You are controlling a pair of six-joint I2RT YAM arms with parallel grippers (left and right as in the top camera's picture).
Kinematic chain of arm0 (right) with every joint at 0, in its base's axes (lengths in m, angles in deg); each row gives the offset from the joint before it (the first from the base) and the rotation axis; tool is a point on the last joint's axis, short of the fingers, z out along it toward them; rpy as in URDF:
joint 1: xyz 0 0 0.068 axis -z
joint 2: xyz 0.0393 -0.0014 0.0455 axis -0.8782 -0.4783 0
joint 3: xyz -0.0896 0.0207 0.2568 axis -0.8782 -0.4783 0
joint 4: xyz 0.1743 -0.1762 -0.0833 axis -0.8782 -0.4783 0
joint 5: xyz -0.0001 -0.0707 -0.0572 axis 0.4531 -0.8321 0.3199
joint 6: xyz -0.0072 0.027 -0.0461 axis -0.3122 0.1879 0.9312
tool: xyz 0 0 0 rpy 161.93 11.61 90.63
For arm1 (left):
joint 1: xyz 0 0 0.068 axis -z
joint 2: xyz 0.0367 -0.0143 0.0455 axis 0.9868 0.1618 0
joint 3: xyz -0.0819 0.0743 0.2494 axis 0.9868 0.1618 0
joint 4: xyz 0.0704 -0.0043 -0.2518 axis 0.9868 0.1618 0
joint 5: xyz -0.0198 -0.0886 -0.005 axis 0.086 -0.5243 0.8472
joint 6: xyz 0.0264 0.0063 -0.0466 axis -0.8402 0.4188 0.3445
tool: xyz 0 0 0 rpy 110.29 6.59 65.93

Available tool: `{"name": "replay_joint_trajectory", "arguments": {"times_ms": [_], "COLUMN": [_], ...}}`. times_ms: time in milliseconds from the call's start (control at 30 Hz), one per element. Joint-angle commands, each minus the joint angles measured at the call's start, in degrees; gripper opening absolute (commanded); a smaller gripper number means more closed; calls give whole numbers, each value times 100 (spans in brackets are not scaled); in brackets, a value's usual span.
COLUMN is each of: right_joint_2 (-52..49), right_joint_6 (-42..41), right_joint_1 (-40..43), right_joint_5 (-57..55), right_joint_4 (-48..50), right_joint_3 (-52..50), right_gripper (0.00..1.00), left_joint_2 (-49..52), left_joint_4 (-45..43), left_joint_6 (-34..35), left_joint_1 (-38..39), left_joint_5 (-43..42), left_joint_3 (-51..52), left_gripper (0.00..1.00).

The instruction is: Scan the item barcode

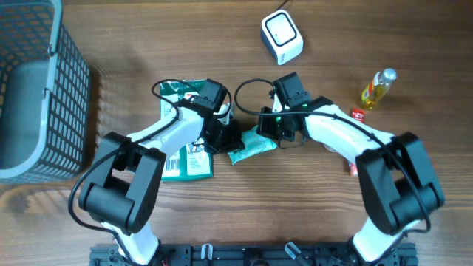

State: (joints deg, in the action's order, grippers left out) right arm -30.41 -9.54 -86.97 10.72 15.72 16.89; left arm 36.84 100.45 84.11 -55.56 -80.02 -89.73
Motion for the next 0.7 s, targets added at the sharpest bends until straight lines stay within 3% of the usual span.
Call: {"name": "replay_joint_trajectory", "arguments": {"times_ms": [0,233,467,667], "right_joint_2": [-697,-474,1239,1241], "right_joint_6": [-103,-214,297,267], "right_joint_1": [13,13,13,0], "right_joint_5": [-546,-245,98,61], "right_joint_4": [149,-13,-590,-1161], "right_joint_3": [-83,162,304,127], "right_gripper": [4,4,5,4], "left_joint_2": [605,557,-719,-1016], "left_joint_4": [7,72,114,26], "left_joint_6": [-92,-94,-90,-90], "left_joint_1": [50,-52,-393,-387], "left_joint_5": [181,345,297,485], "left_joint_3": [114,111,111,114], "left_gripper": [4,4,4,4]}}
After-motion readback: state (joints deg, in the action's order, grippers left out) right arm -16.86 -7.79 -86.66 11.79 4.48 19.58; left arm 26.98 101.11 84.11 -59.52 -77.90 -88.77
